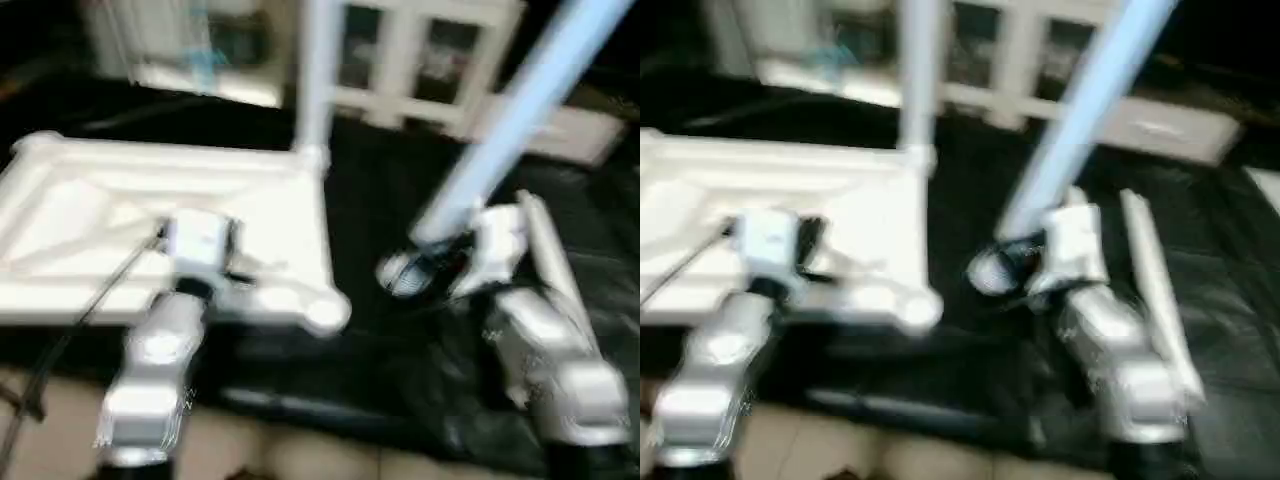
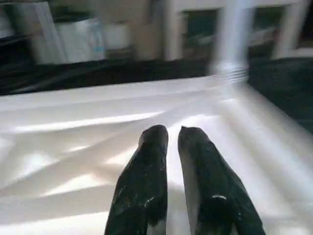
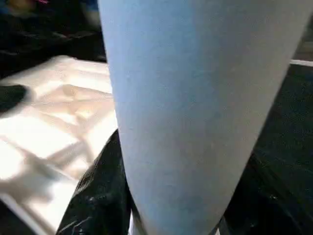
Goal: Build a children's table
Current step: Pick table leg
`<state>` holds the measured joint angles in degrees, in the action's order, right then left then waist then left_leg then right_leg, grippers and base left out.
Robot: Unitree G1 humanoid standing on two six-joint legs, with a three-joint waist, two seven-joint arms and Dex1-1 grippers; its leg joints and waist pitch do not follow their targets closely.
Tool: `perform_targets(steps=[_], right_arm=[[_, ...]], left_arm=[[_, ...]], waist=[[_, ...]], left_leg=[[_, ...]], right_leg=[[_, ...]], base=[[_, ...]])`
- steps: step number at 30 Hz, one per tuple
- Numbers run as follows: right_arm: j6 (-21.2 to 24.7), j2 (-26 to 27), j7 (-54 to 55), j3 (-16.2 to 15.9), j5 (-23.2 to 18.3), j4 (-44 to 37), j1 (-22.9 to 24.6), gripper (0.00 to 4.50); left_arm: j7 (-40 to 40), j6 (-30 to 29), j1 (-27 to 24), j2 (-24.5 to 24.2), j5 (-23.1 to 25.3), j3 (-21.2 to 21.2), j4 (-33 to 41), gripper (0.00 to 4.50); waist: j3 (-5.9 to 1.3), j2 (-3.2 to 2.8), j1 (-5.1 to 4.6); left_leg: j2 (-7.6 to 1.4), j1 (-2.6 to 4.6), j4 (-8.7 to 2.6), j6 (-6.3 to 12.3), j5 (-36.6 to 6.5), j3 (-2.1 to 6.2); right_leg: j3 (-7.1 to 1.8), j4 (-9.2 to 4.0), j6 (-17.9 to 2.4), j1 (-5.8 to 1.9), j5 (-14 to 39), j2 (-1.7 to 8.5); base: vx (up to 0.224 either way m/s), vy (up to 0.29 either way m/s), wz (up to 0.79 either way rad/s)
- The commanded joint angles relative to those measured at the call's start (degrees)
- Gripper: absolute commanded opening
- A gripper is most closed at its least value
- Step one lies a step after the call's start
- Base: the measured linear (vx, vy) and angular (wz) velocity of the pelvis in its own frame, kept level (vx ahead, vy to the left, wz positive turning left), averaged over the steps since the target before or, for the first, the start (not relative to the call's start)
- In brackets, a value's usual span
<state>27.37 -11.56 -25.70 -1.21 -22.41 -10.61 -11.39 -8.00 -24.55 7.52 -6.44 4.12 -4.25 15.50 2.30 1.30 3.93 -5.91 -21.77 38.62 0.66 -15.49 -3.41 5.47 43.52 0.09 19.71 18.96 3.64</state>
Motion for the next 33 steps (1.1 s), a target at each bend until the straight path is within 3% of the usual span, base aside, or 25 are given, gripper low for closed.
perform_targets(steps=[1, 2, 3, 4, 5, 7, 8, 9, 10, 11, 12, 13, 14, 15, 16, 17, 18, 20, 21, 24, 28, 29, 31, 33], right_arm=[[0.28, -2.14, -1.08, 1.8, -0.61, -0.46, 0.78, 1.87], [0.28, -2.14, -1.08, 1.8, -0.61, -0.46, 0.78, 1.87], [-0.05, -2.35, -1.41, 1.75, -0.43, -0.35, 0.89, 1.87], [-0.26, -2.43, -1.56, 2.19, -0.55, -0.21, 0.97, 1.87], [-0.4, -2.39, -1.46, 2.94, -0.71, 0.09, 0.94, 1.87], [-0.81, -2.65, -1.4, 3.68, -0.6, 0.72, 0.75, 1.87], [-0.9, -2.94, -1.62, 4.02, -0.88, 1.07, 0.64, 1.87], [-0.84, -3.27, -1.84, 4.32, -1.26, 1.3, 0.49, 1.87], [-0.84, -3.28, -1.84, 4.33, -1.26, 1.3, 0.49, 1.87], [-0.59, -3.6, -1.98, 4.5, -1.53, 1.31, 0.24, 1.87], [-0.45, -4.19, -2.69, 4.8, -2.03, 1.5, -0.25, 1.87], [-0.37, -5.1, -3.69, 5.42, -2.62, 2.37, -1.12, 1.87], [-0.63, -5.56, -3.82, 5.97, -2.51, 3.31, -1.73, 1.87], [-0.71, -5.61, -3.76, 6.06, -2.43, 3.49, -1.82, 1.87], [-0.9, -5.75, -3.52, 6.34, -2.17, 3.93, -2.09, 1.87], [-0.89, -5.78, -3.27, 6.65, -2.1, 4.27, -2.39, 1.87], [-0.8, -5.71, -3.33, 7.1, -2.37, 4.41, -2.55, 1.87], [0.13, -6.0, -4.04, 7.4, -3.23, 3.49, -2.2, 1.87], [0.55, -6.04, -4.26, 7.24, -3.53, 2.95, -2.04, 1.87], [0.8, -7.41, -5.55, 6.34, -3.4, 1.81, -1.21, 1.87], [1.26, -8.13, -6.25, 6.26, -3.75, 1.45, -1.12, 1.87], [1.57, -8.24, -6.61, 6.28, -3.95, 1.26, -1.32, 1.87], [2.21, -8.36, -7.29, 6.21, -4.66, 1.18, -1.75, 1.87], [2.77, -8.61, -8.03, 5.62, -4.88, 1.28, -1.99, 1.87]], left_arm=[[-0.4, -0.31, 0.61, 0.69, -0.67, 1.5, 0.88, 0.68], [-0.4, -0.31, 0.61, 0.69, -0.67, 1.5, 0.88, 0.68], [-0.36, -0.61, 0.66, 0.5, -0.6, 1.55, 0.92, 0.68], [-2.47, 0.15, 0.85, -0.33, -1.94, 1.83, 0.36, 0.68], [-5.47, 1.01, 1.21, -1.2, -3.87, 2.24, -0.52, 0.86], [-11.52, 3.24, 2.06, -2.41, -7.69, 3.18, -2.15, 1.02], [-15.72, 4.05, 2.72, -3.75, -9.1, 4.29, -3.33, 1.02], [-19.65, 4.68, 3.37, -5.47, -9.63, 5.71, -4.42, 1.07], [-19.68, 4.68, 3.38, -5.48, -9.63, 5.72, -4.43, 1.07], [-21.94, 4.46, 3.92, -6.4, -9.99, 6.42, -5.37, 1.34], [-24.86, 5.03, 5.35, -7.8, -9.9, 7.31, -7.8, 1.41], [-29.74, 5.98, 7.97, -9.35, -10.38, 8.3, -12.15, 1.42], [-32.83, 7.23, 9.96, -10.5, -10.17, 9.36, -15.39, 1.42], [-33.28, 7.48, 10.28, -10.71, -10.07, 9.59, -15.91, 1.47], [-34.59, 8.26, 11.21, -11.43, -9.69, 10.32, -17.38, 1.47], [-36.94, 8.82, 12.2, -12.21, -9.87, 11.09, -18.83, 1.47], [-39.67, 9.48, 13.35, -13.44, -10.0, 12.29, -20.64, 1.47], [-47.21, 9.44, 16.44, -17.09, -9.45, 15.7, -25.7, 1.47], [-48.04, 10.57, 17.33, -17.75, -8.79, 16.07, -27.4, 1.47], [-51.49, 10.87, 19.65, -18.4, -9.69, 15.65, -31.28, 1.76], [-56.46, 12.16, 21.71, -19.63, -11.16, 15.56, -34.16, 1.93], [-57.44, 11.51, 21.86, -19.74, -11.86, 15.63, -34.05, 2.03], [-59.69, 11.71, 22.65, -20.33, -12.51, 16.82, -35.06, 2.31], [-61.43, 11.91, 23.03, -20.87, -11.95, 18.12, -35.57, 2.4]], waist=[[-4.0, -0.36, 0.01], [-4.11, 0.4, 0.11], [-4.04, 1.44, 0.44], [-3.56, 4.26, 0.92], [-3.34, 3.5, 2.22], [-2.97, 3.16, 2.08], [-2.91, 2.06, 1.45], [-2.3, 1.4, 0.78], [-1.68, 1.38, 0.02], [-1.4, 1.37, -0.1], [-0.94, 1.42, -0.44], [-1.09, 1.81, -0.43], [-1.08, 1.79, -0.44], [-1.19, 1.79, -0.56], [-1.37, 1.96, -0.7], [-1.75, 2.19, -0.89], [-1.6, 1.9, -0.8], [-1.62, 1.02, -1.16], [-1.92, 1.12, -1.54], [-2.19, 1.3, -1.79], [-2.57, 0.64, -1.79], [-2.83, 1.02, -1.8], [-2.89, 1.09, -1.59], [-2.65, 1.13, -1.53]], left_leg=[[-8.12, 6.57, -4.33, 17.33, 47.15, 3.38], [-7.27, 5.91, -3.87, 15.98, 53.9, 2.57], [-5.5, 5.13, -3.3, 13.68, 54.0, 1.2], [-1.23, 2.77, -2.1, 9.28, 35.41, -1.59], [-3.51, -0.05, -3.25, 5.66, 12.63, -0.55], [-4.25, 0.45, -5.04, 2.98, 7.0, -0.82], [-5.18, 1.74, -6.08, 2.29, 4.08, -1.06], [-5.86, 2.72, -6.79, 2.31, -0.93, -1.51], [-6.51, 2.4, -7.69, 0.89, -9.63, -1.77], [-6.63, 2.29, -8.0, -0.47, -13.97, -1.68], [-6.67, 2.97, -8.29, -3.4, -21.73, -2.07], [-6.16, 4.07, -8.01, -4.84, -24.98, -2.46], [-5.95, 4.21, -8.02, -5.03, -25.0, -2.62], [-6.1, 3.82, -8.32, -5.17, -22.8, -2.7], [-6.28, 3.43, -8.49, -5.1, -20.89, -2.61], [-6.56, 2.65, -8.74, -4.48, -15.86, -2.56], [-6.58, 2.4, -8.86, -4.01, -13.89, -2.74], [-6.3, 2.67, -8.9, -4.78, -17.57, -2.88], [-6.35, 2.41, -8.97, -5.24, -17.86, -2.75], [-6.61, 2.21, -8.5, -3.94, -13.4, -3.14], [-6.71, 1.9, -8.16, -2.05, -7.4, -3.39], [-6.7, 1.78, -7.89, -0.71, -3.9, -3.62], [-6.68, 1.8, -7.62, 0.95, -0.89, -3.92], [-6.86, 1.78, -7.69, 1.85, -1.54, -4.0]], right_leg=[[-2.56, -2.37, 5.51, 6.28, -10.55, 0.81], [-3.58, -4.17, 4.96, 6.04, -15.88, 1.46], [-4.76, -7.0, 3.34, 5.57, -22.02, 2.39], [-7.49, -10.28, 1.99, 3.7, -27.6, 5.38], [-9.9, -10.34, -6.94, -0.43, -28.83, 10.46], [-7.77, -10.47, -10.95, 0.13, -20.94, 7.68], [-6.49, -10.17, -14.22, 1.0, -14.47, 5.67], [-5.68, -10.71, -15.05, 2.24, -7.78, 4.47], [-5.55, -11.49, -14.14, 1.8, -0.12, 4.71], [-5.62, -11.86, -13.13, 1.58, 4.3, 5.12], [-5.62, -12.9, -10.6, 2.1, 13.16, 5.42], [-5.8, -13.78, -7.76, 2.93, 19.65, 5.49], [-5.9, -14.01, -6.96, 3.08, 20.74, 5.51], [-6.04, -14.12, -6.02, 2.7, 20.1, 5.74], [-6.07, -13.88, -6.12, 2.22, 18.26, 5.94], [-6.13, -13.42, -6.9, 1.38, 13.02, 6.27], [-6.18, -13.28, -7.87, 1.5, 10.63, 6.27], [-6.18, -13.35, -7.97, 1.95, 12.5, 5.87], [-6.07, -13.09, -8.12, 1.68, 11.14, 5.79], [-6.26, -12.63, -11.22, 1.35, 5.17, 6.24], [-6.14, -11.94, -14.23, 0.8, -1.72, 6.35], [-6.02, -11.37, -16.05, 0.45, -6.47, 6.36], [-5.97, -11.13, -17.55, 0.45, -9.34, 6.43], [-5.94, -11.3, -17.94, 0.43, -7.57, 6.45]], base=[[0.104, 0.062, 0.13], [0.076, 0.039, 0.04], [0.0, 0.0, 0.0], [0.0, 0.0, 0.0], [0.0, 0.0, 0.0], [0.0, 0.0, 0.0], [0.0, 0.0, 0.0], [-0.08, -0.01, 0.14], [-0.06, -0.001, 0.12], [-0.071, 0.011, 0.05], [-0.072, 0.01, 0.1], [-0.072, 0.01, 0.1], [-0.085, -0.001, 0.16], [-0.063, -0.002, 0.1], [-0.063, -0.002, 0.1], [0.0, 0.0, 0.0], [0.0, 0.0, 0.0], [0.0, 0.0, 0.0], [0.0, 0.0, 0.0], [0.0, 0.0, 0.0], [0.0, 0.0, 0.0], [0.0, 0.0, 0.0], [0.03, -0.006, -0.01], [0.0, 0.0, 0.0]])
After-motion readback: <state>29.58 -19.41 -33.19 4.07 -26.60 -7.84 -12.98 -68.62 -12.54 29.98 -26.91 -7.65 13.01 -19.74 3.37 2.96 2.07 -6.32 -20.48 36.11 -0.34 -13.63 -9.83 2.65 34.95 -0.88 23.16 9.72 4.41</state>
